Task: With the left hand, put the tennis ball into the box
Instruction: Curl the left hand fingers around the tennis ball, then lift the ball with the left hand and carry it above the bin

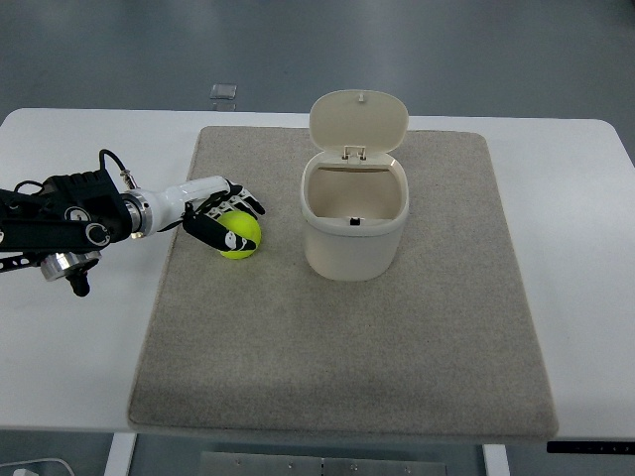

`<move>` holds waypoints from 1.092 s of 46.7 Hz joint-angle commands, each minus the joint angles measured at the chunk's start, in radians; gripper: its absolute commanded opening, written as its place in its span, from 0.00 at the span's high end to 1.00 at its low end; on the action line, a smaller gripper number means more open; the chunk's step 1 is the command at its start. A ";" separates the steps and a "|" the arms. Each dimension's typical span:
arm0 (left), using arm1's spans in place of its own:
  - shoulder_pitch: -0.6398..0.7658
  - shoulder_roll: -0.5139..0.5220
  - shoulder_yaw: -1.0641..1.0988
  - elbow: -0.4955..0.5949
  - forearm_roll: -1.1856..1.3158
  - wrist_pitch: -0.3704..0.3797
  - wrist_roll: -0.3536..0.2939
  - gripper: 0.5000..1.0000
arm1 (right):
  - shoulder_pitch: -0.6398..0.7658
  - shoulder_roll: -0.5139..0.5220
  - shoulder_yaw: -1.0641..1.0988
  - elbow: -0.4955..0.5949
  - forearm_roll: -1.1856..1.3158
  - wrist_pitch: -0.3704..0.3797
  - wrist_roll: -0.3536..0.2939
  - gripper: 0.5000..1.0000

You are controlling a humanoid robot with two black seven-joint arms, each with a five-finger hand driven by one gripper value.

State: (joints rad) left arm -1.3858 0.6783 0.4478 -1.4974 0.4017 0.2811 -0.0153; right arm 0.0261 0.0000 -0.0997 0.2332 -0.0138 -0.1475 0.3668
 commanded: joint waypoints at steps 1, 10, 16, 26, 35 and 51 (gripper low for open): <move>0.001 -0.002 0.000 -0.001 0.000 0.000 0.000 0.79 | 0.000 0.000 0.000 0.000 0.000 0.000 0.000 0.12; 0.001 -0.002 0.000 -0.001 0.000 0.000 0.000 1.00 | 0.000 0.000 0.000 0.000 0.000 0.000 0.000 0.12; 0.002 -0.002 0.002 -0.001 0.000 0.000 -0.002 1.00 | 0.000 0.000 0.000 0.000 0.000 0.000 0.000 0.12; 0.002 -0.002 -0.008 -0.001 -0.023 -0.008 0.003 1.00 | 0.000 0.000 0.000 0.000 0.000 0.000 0.000 0.12; 0.010 0.001 -0.066 0.028 -0.138 -0.007 -0.003 1.00 | 0.000 0.000 0.000 0.000 0.000 0.000 0.000 0.12; 0.119 0.007 -0.359 0.138 -0.303 -0.034 -0.005 1.00 | 0.000 0.000 0.000 0.000 0.000 0.000 0.000 0.12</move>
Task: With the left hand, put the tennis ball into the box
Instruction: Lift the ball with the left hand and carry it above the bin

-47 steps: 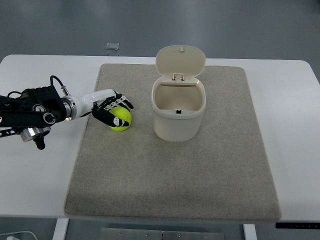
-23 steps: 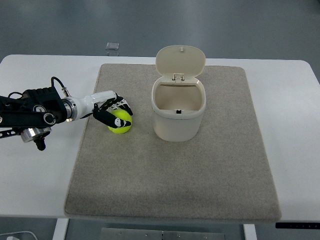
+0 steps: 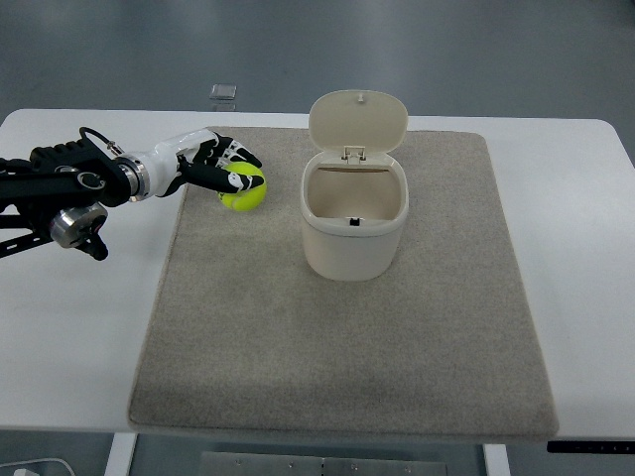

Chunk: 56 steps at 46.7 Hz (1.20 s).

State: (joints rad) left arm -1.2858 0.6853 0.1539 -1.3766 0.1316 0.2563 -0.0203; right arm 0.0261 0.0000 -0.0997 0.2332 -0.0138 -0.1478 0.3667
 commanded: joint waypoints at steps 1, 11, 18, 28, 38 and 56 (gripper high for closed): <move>0.023 0.000 -0.088 0.022 -0.046 -0.012 0.000 1.00 | 0.000 0.000 0.000 0.000 0.000 0.001 0.000 0.12; 0.039 -0.001 -0.286 0.062 -0.153 -0.019 0.000 1.00 | 0.000 0.000 0.000 0.000 0.000 0.001 0.000 0.12; 0.040 0.000 -0.416 0.064 -0.153 -0.034 -0.004 1.00 | 0.000 0.000 0.000 0.000 0.000 -0.001 0.000 0.12; 0.040 -0.012 -0.545 0.088 -0.104 -0.149 -0.052 1.00 | 0.000 0.000 0.000 0.000 0.000 0.001 0.000 0.12; 0.037 -0.066 -0.591 0.080 0.043 -0.238 -0.072 1.00 | 0.000 0.000 0.000 0.000 0.000 0.001 0.000 0.12; 0.026 -0.159 -0.628 -0.038 0.152 -0.281 -0.087 1.00 | 0.000 0.000 0.000 0.000 0.000 0.001 0.000 0.12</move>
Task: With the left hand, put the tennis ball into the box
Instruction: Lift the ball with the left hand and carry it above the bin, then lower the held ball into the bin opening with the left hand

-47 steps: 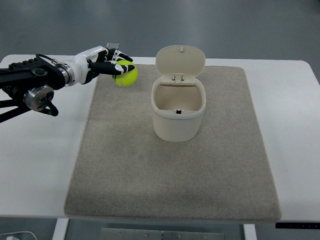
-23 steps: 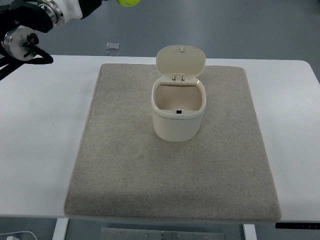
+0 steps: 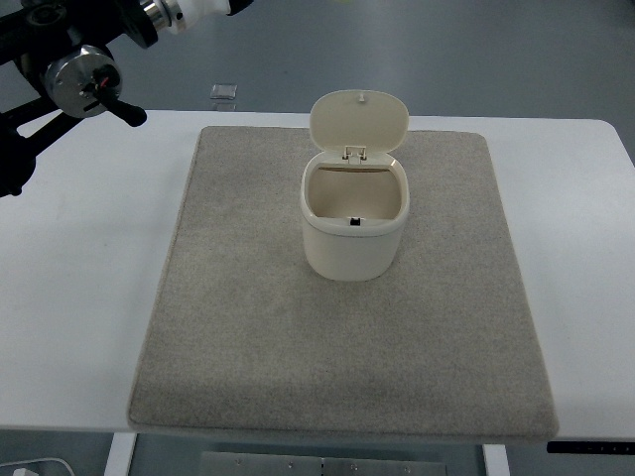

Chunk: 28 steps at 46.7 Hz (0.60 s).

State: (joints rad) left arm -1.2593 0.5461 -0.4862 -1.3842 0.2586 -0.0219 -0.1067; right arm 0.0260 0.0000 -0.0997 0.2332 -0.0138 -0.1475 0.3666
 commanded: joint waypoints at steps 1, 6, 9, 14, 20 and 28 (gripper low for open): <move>0.001 -0.023 0.015 -0.041 0.034 -0.003 -0.001 1.00 | 0.000 0.000 0.000 0.000 0.000 0.000 0.000 0.12; 0.003 -0.040 0.052 -0.075 0.065 -0.006 0.001 1.00 | 0.000 0.000 0.000 0.000 0.000 0.000 0.000 0.12; 0.000 -0.054 0.090 -0.076 0.067 -0.006 0.001 1.00 | 0.000 0.000 0.000 0.000 0.000 0.000 0.000 0.12; -0.005 -0.057 0.149 -0.076 0.074 -0.009 0.001 1.00 | 0.000 0.000 0.000 0.000 0.000 0.000 0.000 0.12; -0.017 -0.055 0.241 -0.075 0.099 -0.010 0.001 1.00 | 0.000 0.000 0.000 0.000 0.000 0.000 0.000 0.12; -0.006 -0.043 0.276 -0.075 0.106 -0.010 0.002 1.00 | 0.000 0.000 0.000 0.000 0.000 0.000 0.000 0.12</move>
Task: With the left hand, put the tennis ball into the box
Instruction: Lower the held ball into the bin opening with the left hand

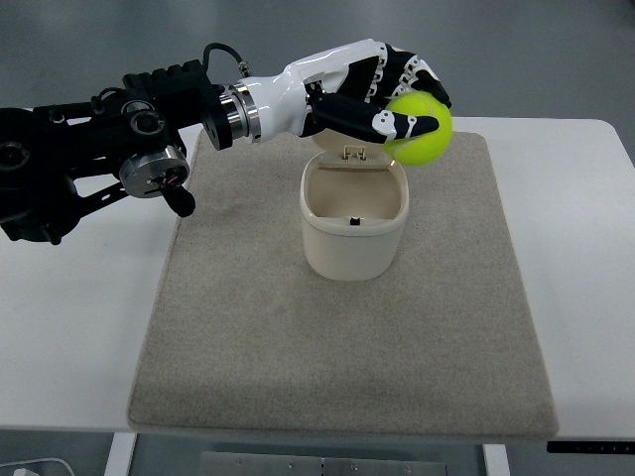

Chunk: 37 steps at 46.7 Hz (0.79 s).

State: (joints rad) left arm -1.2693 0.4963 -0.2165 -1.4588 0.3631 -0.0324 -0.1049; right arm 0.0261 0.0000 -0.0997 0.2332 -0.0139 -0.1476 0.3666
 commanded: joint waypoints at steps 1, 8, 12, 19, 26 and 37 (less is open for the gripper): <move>0.004 0.008 0.008 0.000 0.002 0.000 0.001 1.00 | 0.000 0.000 0.000 0.000 0.000 0.000 0.000 0.12; 0.001 0.048 0.022 -0.002 0.004 -0.003 0.002 1.00 | 0.000 0.000 0.000 0.000 0.000 0.000 0.000 0.12; -0.007 0.064 0.065 0.000 0.022 -0.003 0.001 1.00 | 0.000 0.000 0.000 0.000 0.000 -0.001 0.000 0.12; -0.001 0.076 0.092 0.000 0.043 -0.003 0.001 1.00 | 0.000 0.000 0.000 0.000 0.000 0.000 0.000 0.12; 0.004 0.074 0.120 0.008 0.045 -0.001 0.001 1.00 | 0.000 0.000 0.000 0.000 0.000 -0.001 0.000 0.12; 0.010 0.076 0.128 0.017 0.059 -0.001 0.001 1.00 | 0.000 0.000 0.000 0.000 0.000 0.000 0.000 0.12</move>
State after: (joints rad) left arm -1.2613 0.5708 -0.0908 -1.4440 0.4211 -0.0332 -0.1043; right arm 0.0261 0.0000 -0.0997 0.2332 -0.0139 -0.1474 0.3666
